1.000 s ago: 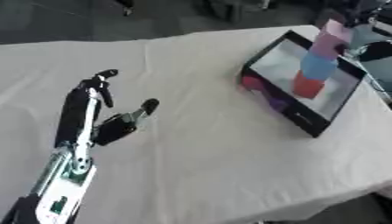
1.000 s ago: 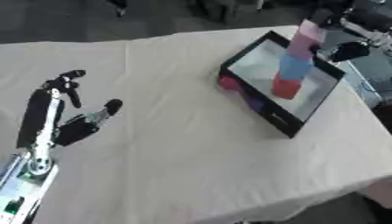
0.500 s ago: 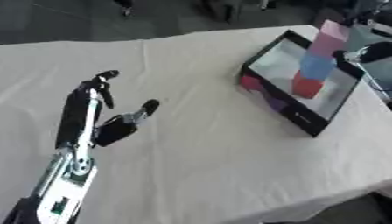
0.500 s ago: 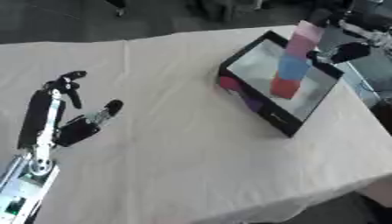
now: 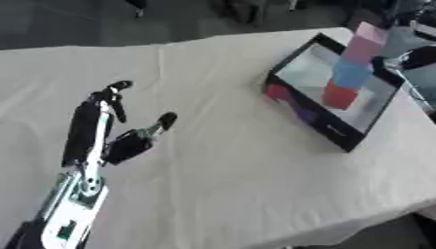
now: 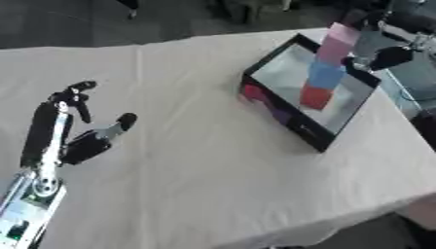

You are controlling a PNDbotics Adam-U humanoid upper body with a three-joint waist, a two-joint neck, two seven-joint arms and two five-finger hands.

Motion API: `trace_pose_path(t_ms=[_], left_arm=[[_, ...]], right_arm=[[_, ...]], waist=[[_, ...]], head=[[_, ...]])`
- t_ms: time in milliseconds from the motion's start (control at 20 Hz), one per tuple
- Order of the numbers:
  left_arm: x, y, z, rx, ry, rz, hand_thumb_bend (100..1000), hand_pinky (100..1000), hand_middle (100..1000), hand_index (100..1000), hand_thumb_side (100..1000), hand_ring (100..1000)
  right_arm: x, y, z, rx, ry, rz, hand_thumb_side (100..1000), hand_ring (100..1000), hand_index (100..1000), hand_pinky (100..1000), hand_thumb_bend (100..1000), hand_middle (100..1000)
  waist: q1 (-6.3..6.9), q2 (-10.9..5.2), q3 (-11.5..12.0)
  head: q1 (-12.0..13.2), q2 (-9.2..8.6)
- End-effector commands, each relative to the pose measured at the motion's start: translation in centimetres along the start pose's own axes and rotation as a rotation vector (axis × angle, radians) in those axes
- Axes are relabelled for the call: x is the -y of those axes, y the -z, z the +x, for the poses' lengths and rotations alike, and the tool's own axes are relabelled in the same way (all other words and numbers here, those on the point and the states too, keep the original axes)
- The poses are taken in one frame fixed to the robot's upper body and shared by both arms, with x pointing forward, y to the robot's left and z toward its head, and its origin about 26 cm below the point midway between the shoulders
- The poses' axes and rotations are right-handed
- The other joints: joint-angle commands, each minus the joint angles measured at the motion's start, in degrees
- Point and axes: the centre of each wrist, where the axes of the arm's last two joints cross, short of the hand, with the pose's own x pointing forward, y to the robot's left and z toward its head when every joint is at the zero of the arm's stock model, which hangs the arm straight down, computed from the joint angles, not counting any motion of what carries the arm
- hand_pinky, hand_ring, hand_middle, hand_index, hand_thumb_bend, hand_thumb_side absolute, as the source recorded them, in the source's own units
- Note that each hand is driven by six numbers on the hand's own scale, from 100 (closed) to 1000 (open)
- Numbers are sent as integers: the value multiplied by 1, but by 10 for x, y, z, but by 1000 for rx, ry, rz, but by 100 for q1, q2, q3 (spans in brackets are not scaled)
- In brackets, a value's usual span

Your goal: Pick up the objects with one hand, pass them to the other hand, and then place them into the box on the other side of the table.

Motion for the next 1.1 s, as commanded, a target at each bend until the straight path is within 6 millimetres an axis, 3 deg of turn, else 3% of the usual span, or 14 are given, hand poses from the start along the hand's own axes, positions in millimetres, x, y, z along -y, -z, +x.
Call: trace_pose_path(t_ms=[50,400,550,600,1100], left_arm=[[-4,4,7,24,-4,16,746,771,291,823,766,715],[-5,4,6,22,-5,23,747,772,290,824,766,715],[-6,4,6,20,-6,24,744,772,289,824,765,715],[-6,4,6,19,-7,26,739,772,289,825,765,715],[-14,6,3,-2,-8,58,731,772,287,825,750,714]], right_arm=[[32,-10,-9,-50,3,-94,544,920,932,912,308,810],[49,-16,-7,-83,161,-206,323,921,934,957,217,818],[58,-17,-3,-76,236,-254,198,933,930,993,112,831],[62,-16,0,-69,272,-281,110,935,927,1000,100,835],[109,-26,43,106,555,-479,100,922,908,1000,100,826]], waist=[[-10,-117,-19],[16,-138,-33],[30,-149,-43],[38,-155,-47],[90,-221,-77]], head=[[1,-65],[29,-70],[41,-69],[60,-68],[198,-81]])
